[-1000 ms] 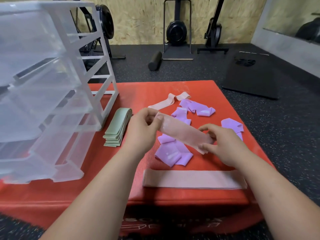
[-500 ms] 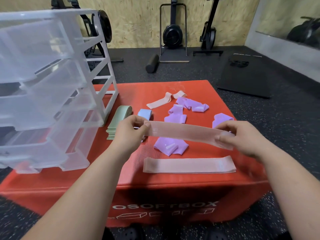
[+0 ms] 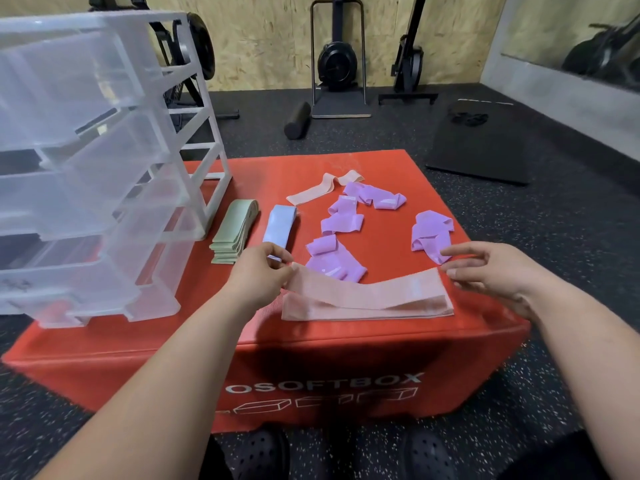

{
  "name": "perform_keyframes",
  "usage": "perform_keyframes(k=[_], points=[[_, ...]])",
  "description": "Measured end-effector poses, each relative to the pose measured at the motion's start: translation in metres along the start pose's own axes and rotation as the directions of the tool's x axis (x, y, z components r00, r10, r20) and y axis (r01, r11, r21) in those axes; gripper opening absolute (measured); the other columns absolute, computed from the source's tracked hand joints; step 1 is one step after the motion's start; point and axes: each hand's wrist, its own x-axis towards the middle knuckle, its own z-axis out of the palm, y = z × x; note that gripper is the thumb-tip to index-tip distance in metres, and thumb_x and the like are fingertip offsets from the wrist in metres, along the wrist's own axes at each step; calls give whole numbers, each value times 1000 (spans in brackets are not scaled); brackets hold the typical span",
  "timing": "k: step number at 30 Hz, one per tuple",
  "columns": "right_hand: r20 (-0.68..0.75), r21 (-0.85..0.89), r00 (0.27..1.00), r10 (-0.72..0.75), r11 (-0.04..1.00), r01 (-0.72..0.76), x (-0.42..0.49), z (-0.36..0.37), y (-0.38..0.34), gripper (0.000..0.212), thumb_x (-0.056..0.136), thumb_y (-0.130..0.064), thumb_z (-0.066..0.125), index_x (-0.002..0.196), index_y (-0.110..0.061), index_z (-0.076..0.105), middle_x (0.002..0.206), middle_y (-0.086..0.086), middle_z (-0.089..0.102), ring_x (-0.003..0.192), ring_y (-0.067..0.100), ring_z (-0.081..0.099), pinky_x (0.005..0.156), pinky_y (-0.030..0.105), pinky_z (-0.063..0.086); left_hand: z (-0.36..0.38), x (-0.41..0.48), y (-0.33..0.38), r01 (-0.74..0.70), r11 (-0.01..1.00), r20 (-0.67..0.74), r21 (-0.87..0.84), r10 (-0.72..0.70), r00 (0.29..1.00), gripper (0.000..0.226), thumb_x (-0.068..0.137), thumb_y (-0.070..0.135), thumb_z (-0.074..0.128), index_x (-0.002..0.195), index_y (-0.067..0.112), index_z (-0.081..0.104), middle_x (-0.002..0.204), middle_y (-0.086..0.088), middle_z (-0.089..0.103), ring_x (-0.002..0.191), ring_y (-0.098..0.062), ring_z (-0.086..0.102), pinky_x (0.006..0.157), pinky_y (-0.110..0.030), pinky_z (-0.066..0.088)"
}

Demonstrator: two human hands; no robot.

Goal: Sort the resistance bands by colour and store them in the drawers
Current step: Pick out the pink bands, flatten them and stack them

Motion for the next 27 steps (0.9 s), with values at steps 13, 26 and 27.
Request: perform_keyframes(k=[13, 26, 27], points=[[-56, -771, 961, -270, 624, 130, -2, 28, 7, 8, 81, -31, 84, 84, -32, 78, 79, -13, 72, 80, 12, 67, 76, 28, 49, -4, -12, -10, 2, 982, -15, 187, 1, 1000, 9, 91, 15, 73, 92, 23, 69, 76, -3, 77, 70, -27, 75, 66, -40, 61], [-131, -750, 990, -48, 658, -67, 11, 44, 6, 21, 77, -24, 76, 57, -24, 77, 54, -8, 68, 62, 15, 64, 63, 27, 51, -8, -11, -10, -7, 979, -34, 202, 14, 999, 9, 89, 16, 71, 90, 25, 70, 76, 0, 76, 71, -25, 73, 72, -46, 64], [-127, -697, 991, -44, 715, -58, 10, 41, 3, 18, 77, -21, 77, 59, -21, 78, 57, -5, 69, 61, 17, 62, 61, 27, 49, -9, -11, -9, -3, 982, -39, 190, 11, 999, 8, 90, 17, 72, 90, 25, 70, 77, 0, 77, 72, -26, 73, 73, -47, 63]])
